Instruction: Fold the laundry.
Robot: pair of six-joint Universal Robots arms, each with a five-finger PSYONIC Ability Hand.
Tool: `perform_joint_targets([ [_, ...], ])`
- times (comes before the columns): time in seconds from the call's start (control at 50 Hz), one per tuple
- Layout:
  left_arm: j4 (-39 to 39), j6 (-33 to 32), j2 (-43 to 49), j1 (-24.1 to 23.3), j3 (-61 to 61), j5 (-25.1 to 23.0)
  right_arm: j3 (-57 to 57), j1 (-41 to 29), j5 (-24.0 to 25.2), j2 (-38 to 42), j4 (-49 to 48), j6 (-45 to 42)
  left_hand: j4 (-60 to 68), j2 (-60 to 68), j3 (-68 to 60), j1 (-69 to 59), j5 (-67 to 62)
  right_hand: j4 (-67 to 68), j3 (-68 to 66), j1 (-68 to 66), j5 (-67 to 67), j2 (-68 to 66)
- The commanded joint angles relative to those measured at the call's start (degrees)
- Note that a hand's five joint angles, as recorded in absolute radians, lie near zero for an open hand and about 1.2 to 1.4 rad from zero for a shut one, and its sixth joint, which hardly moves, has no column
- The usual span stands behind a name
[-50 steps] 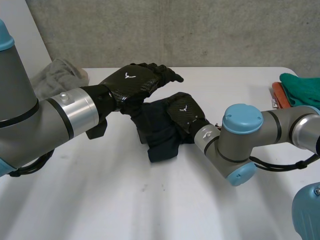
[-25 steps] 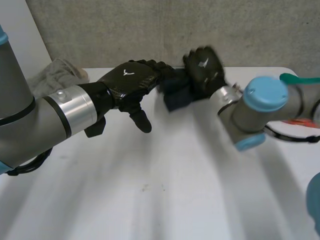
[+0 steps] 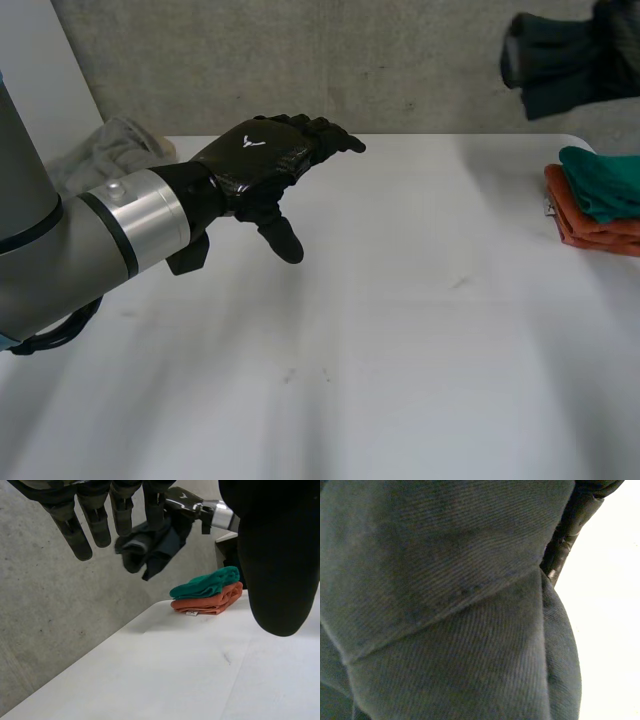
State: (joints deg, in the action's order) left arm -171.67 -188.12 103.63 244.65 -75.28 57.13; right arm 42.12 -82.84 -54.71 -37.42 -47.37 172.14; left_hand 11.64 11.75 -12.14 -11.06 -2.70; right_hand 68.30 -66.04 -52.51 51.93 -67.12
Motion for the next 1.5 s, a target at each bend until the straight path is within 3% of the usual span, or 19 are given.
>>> perform_joint_targets([
  [0.02,-0.2,-0.1,0.1,0.1,-0.1,0.0,0.7,7.0,3.7,5.3,-9.1,8.8,-0.6,-0.7,1.1,0.0,1.6,11.7,-14.0,-27.5,18.1,-12.9],
  [0.3,-1.3,0.0,-0.1,1.1,-0.1,0.2,5.2,15.4,10.8,11.8,-9.9,13.1,-0.6,-0.7,1.1,0.0,1.6,11.7,-14.0,-27.5,18.1,-12.9],
  [0.48,-1.3,0.0,0.0,1.1,-0.1,0.2,10.2,16.0,14.4,11.8,-10.1,13.4,-0.6,-0.7,1.1,0.0,1.6,11.7,-14.0,-27.5,18.1,-12.9],
  [0.5,-1.3,0.0,0.1,1.1,-0.1,0.2,10.6,16.0,14.5,11.8,-9.9,13.3,-0.6,-0.7,1.1,0.0,1.6,10.1,-12.4,-25.9,16.5,-11.3],
  [0.52,-1.3,0.0,0.0,1.1,0.0,0.2,11.7,16.0,14.5,11.4,-9.7,13.1,-0.6,-0.7,1.1,0.0,1.6,-35.1,32.8,19.3,-28.7,33.9],
  [0.54,-1.3,0.0,0.1,1.1,0.0,0.2,12.5,16.0,14.2,11.1,-9.7,13.0,-0.6,-0.7,1.1,0.0,1.6,-58.3,56.0,42.5,-51.9,57.1],
  [0.74,-1.3,0.0,-0.4,1.0,0.0,0.2,23.3,21.2,13.7,-5.5,-3.4,12.4,-0.7,-0.9,1.2,0.2,1.8,-58.3,56.0,42.5,-51.9,57.1],
  [0.9,-1.3,0.0,-1.2,1.3,0.1,0.2,32.6,29.7,13.5,-18.4,7.3,0.0,-0.9,-1.0,1.4,0.3,2.0,-58.3,56.0,42.5,-51.9,57.1],
  [0.98,-1.4,0.0,-1.3,1.3,0.1,0.2,33.0,32.8,7.8,-20.8,9.9,-10.6,-1.1,-1.2,1.6,0.5,2.1,-58.3,56.0,42.5,-51.9,57.1],
  [1.0,-1.4,0.0,-1.3,1.3,0.1,0.2,32.6,33.4,1.8,-21.1,10.3,-14.9,-1.1,-1.2,1.6,0.5,2.1,-58.3,56.0,42.5,-51.9,57.1],
  [1.06,-1.3,0.1,-1.3,1.2,0.3,0.2,30.3,33.5,-7.9,-22.0,10.1,-20.2,-1.1,-1.2,1.6,0.5,2.1,-58.3,56.0,42.5,-51.9,57.1],
  [1.1,-1.4,0.1,-1.3,1.3,0.5,0.2,28.4,31.8,-15.1,-23.7,10.5,-23.2,-1.1,-1.2,1.6,0.5,2.1,-58.3,56.0,42.5,-51.9,57.1],
  [1.16,-1.6,0.2,-1.3,1.4,0.6,0.2,27.3,24.2,-17.5,-27.8,10.2,-20.5,-1.3,-1.4,1.8,0.7,2.3,-58.3,56.0,42.5,-51.9,57.1],
  [1.24,-3.2,0.9,-1.9,2.5,0.7,1.1,29.3,14.2,-16.0,-33.4,9.8,-11.3,-1.1,-1.2,1.6,0.5,2.1,-58.3,56.0,42.5,-51.9,57.1],
  [1.32,-7.6,2.9,-2.6,5.0,0.6,5.7,34.9,4.1,-13.3,-39.7,9.7,-2.2,0.6,0.5,-0.1,-1.2,0.5,-58.3,56.0,42.5,-51.9,57.1],
  [1.38,-12.8,4.6,-2.9,8.4,0.9,11.8,40.6,-4.9,-11.8,-42.8,9.5,1.8,-0.6,-0.7,1.1,0.0,1.6,-58.3,56.0,42.5,-51.9,57.1],
  [1.46,-19.9,4.5,-0.5,15.6,3.8,18.4,47.5,-16.3,-11.6,-42.7,10.0,2.2,-0.7,-0.9,1.2,0.2,1.8,-58.3,56.0,42.5,-51.9,57.1],
  [1.5,-21.2,4.3,3.0,18.7,5.7,18.3,51.5,-21.6,-11.8,-42.2,10.4,0.4,-0.7,-0.9,1.2,0.2,1.8,-58.3,56.0,42.5,-51.9,57.1],
])
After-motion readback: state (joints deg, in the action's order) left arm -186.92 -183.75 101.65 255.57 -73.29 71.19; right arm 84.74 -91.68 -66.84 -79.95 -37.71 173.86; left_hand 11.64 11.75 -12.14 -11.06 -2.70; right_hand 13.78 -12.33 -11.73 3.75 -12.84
